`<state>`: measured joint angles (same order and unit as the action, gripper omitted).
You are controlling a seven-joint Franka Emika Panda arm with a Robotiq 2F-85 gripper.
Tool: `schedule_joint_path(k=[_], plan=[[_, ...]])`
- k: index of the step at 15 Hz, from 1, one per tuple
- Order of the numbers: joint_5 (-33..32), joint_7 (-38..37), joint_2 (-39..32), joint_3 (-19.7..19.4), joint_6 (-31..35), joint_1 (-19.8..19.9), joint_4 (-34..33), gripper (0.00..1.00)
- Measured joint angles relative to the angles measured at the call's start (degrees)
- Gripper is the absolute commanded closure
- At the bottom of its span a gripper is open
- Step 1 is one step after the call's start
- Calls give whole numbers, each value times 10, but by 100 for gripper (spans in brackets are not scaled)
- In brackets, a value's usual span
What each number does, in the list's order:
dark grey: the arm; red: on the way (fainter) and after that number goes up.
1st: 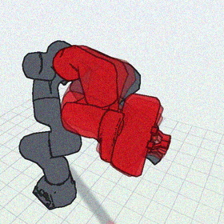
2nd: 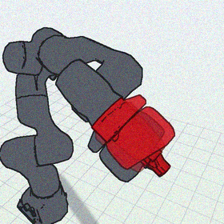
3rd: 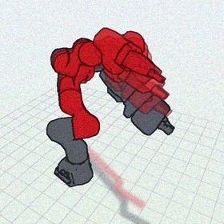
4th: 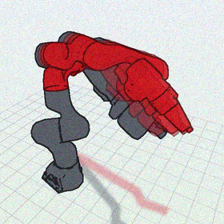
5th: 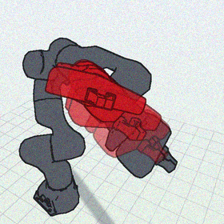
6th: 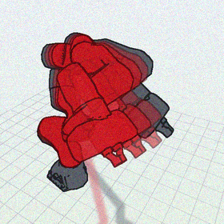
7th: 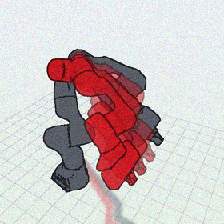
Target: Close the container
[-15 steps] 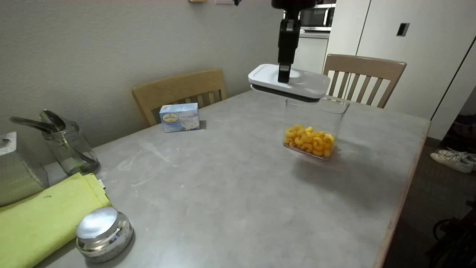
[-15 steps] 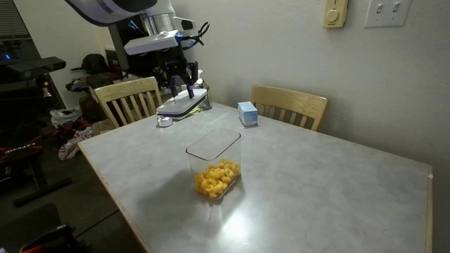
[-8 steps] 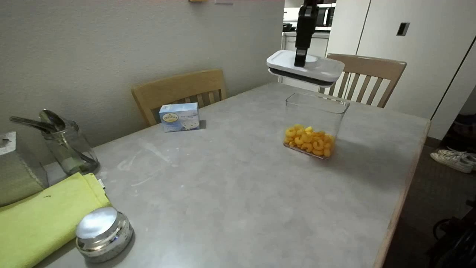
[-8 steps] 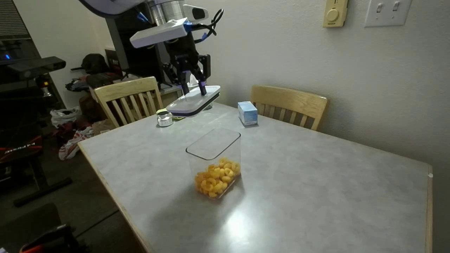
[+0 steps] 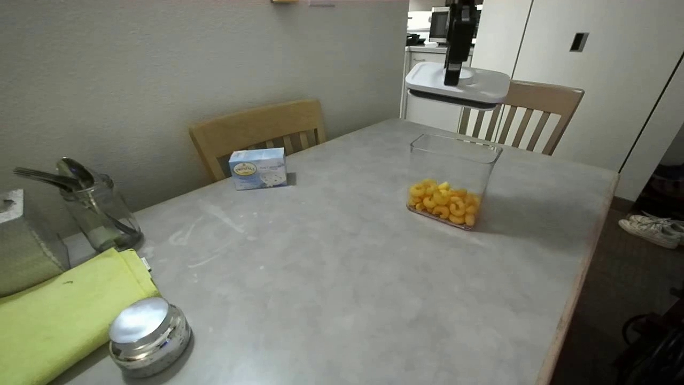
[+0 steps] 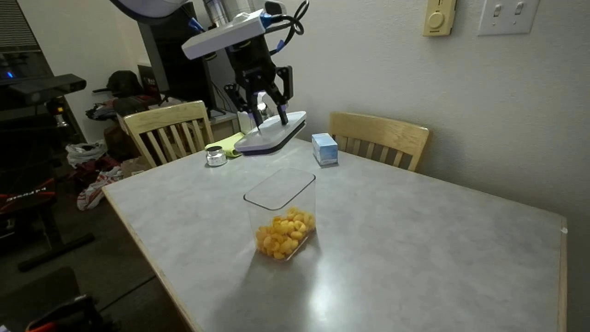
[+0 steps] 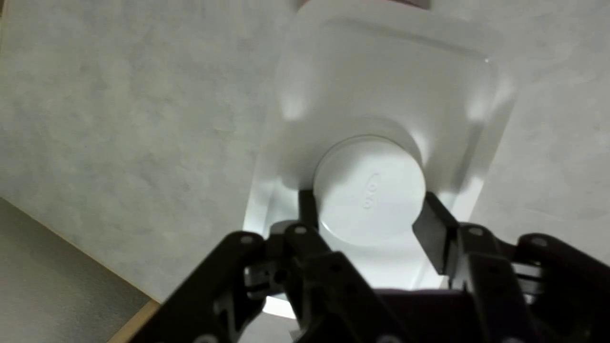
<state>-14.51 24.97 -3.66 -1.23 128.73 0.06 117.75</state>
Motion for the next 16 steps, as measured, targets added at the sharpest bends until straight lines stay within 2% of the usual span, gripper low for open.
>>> schedule_joint_path(k=[4,7,10,16], plan=[[41,82,-7,-11,61,23,20,72],[146,143,-23,-11,117,32,46,72],[228,166,-40,-4,147,32,68,72],[253,163,-51,-3,164,38,83,72]])
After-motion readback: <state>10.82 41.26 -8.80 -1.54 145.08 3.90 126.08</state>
